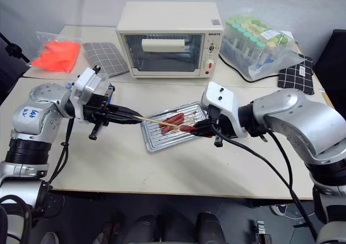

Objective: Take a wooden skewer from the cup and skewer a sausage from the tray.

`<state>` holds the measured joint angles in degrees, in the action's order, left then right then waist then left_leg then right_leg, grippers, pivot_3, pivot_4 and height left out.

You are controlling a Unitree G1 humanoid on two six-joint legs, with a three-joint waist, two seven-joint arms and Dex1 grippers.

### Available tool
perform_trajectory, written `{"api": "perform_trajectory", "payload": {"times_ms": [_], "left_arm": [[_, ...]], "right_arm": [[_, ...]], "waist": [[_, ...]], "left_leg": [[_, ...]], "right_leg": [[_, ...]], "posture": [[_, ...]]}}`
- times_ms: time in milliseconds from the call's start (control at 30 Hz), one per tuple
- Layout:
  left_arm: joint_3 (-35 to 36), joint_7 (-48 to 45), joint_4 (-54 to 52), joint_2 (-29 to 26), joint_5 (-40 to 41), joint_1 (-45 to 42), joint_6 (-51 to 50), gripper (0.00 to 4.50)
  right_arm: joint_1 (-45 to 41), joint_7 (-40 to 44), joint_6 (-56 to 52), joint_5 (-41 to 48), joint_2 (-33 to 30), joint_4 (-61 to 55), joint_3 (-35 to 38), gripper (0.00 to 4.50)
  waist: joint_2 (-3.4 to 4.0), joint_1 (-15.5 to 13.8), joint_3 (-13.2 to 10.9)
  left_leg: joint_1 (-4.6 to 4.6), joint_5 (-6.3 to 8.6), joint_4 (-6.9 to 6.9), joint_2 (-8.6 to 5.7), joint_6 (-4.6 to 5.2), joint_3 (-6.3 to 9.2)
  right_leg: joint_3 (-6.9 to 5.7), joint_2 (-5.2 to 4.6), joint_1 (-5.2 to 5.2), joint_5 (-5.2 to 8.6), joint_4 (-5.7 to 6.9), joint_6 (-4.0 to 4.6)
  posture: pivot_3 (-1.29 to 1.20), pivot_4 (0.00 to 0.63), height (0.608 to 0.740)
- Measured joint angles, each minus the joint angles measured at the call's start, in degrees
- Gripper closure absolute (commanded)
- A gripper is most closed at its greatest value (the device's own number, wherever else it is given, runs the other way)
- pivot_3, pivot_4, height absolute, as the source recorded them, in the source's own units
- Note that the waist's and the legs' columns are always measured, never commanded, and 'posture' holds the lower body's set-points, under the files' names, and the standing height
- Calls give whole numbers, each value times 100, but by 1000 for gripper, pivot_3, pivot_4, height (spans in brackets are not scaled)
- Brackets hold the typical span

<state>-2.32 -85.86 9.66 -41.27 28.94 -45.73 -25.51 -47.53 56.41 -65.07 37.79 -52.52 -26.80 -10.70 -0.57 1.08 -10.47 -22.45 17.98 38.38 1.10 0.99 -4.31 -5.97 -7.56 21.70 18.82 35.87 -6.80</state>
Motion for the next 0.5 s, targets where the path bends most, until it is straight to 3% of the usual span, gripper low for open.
{"api": "perform_trajectory", "payload": {"times_ms": [500], "left_arm": [[0,-4,267,-24,-97,-3,117,4500]], "right_arm": [[-105,-32,-166,183,-85,-15,128,4287]], "waist": [[0,-83,0]], "left_leg": [[-1,1,4,0,2,-2]], "right_leg": [[0,1,0,0,0,0]], "posture": [[0,150,740]]}}
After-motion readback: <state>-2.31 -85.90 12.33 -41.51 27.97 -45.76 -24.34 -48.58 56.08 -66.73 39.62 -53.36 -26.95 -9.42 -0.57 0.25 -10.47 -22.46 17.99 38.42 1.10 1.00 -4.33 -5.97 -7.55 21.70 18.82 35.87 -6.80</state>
